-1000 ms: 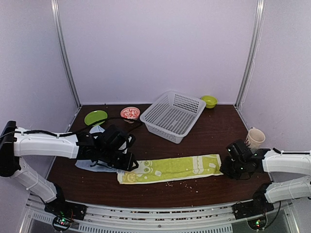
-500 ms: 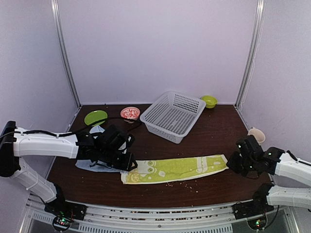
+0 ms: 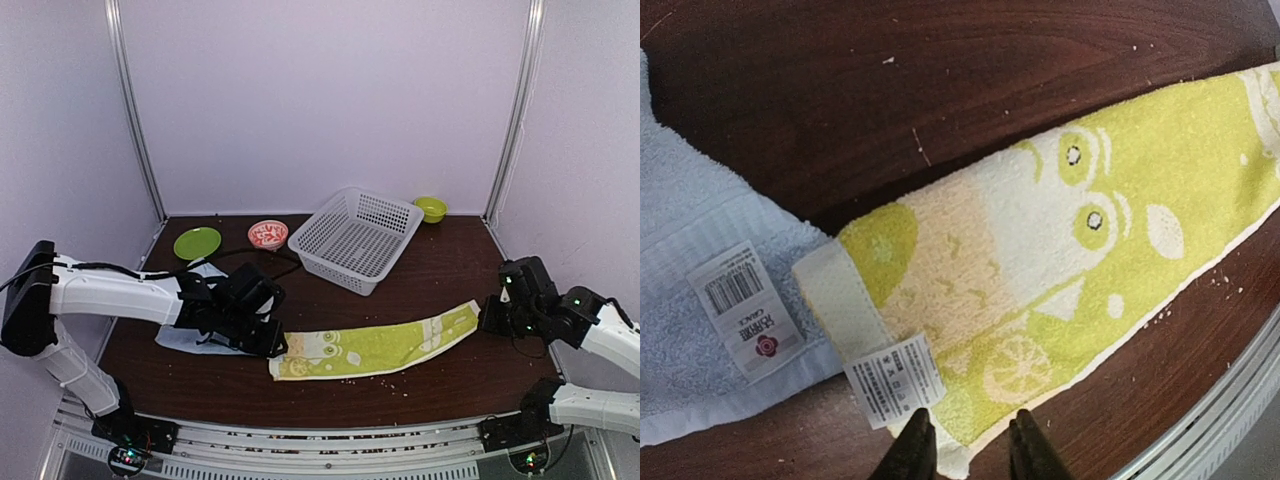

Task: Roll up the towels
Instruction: Pick up the towel from the center of the board, then fold the towel at the center of the board.

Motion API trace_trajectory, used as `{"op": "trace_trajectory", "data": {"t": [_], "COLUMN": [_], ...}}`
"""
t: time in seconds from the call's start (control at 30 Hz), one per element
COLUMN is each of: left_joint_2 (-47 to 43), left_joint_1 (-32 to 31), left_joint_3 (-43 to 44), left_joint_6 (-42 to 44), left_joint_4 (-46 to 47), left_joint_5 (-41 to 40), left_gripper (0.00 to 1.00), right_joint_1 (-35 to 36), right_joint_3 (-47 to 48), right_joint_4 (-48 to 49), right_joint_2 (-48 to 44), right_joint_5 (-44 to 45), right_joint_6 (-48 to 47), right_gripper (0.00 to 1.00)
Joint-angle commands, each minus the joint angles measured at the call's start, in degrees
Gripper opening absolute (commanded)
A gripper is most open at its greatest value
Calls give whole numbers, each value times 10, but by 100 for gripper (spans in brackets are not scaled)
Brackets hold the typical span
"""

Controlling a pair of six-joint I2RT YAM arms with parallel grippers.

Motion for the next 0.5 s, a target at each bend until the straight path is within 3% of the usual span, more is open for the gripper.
{"op": "trace_trajectory", "data": {"t": [0.0,0.47], "left_joint_2": [29,40], "left_joint_1": [-3,-2], "left_joint_3": [35,42], "left_joint_6": [-9,-17], "left_joint_4": [26,21], "left_joint_5": [18,13], "left_gripper": [25,25], "right_joint_1": [6,175], "right_joint_3": [23,66], "right_joint_4": [41,204], "right_joint_2": [6,112], "right_joint_5": [-48,-107], "right_joint_6": [-92,-114], "right_gripper": [0,0]}}
